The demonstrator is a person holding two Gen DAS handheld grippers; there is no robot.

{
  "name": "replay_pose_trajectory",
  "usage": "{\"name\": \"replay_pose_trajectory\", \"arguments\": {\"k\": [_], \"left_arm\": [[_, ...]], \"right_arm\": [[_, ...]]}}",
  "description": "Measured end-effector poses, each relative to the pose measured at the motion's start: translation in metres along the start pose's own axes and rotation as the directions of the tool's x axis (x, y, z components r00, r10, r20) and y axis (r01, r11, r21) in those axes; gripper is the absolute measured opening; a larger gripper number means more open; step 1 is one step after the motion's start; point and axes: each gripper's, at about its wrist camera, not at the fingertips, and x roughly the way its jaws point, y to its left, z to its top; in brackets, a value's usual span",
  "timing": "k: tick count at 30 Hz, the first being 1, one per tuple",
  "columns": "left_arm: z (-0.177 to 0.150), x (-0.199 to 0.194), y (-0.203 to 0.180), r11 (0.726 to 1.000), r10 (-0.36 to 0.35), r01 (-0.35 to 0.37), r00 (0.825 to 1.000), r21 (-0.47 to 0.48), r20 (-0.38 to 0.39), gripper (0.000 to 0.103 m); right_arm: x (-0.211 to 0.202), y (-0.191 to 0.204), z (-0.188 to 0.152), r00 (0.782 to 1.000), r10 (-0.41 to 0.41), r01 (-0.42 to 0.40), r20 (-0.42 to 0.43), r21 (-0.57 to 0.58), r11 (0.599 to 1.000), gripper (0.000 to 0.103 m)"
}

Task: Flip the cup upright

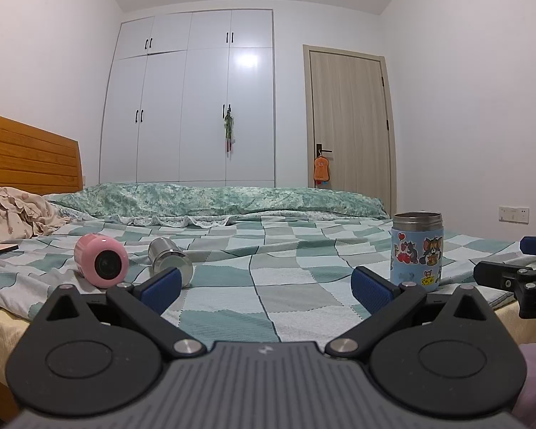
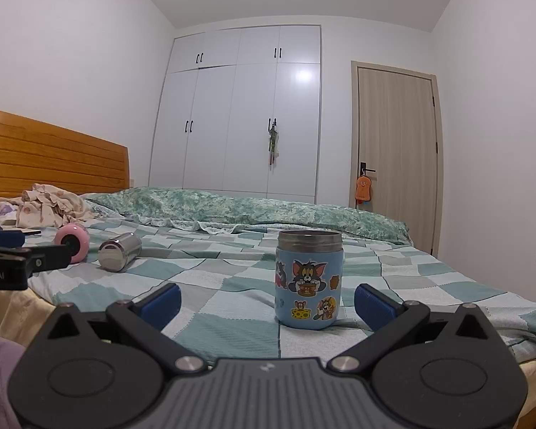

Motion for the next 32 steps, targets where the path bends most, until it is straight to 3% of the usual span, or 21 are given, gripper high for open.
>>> {"name": "replay_pose_trajectory", "arguments": {"k": [32], "left_arm": [[0.0001,-0.0009,0.0004,1.000,0.004,-0.004,1.000,-0.002,0.021,0.103]], "right_arm": [[-0.0012,0.0020,-0.0004,1.000,0.004,-0.004,0.002,0.002,1.000,0.103]]}}
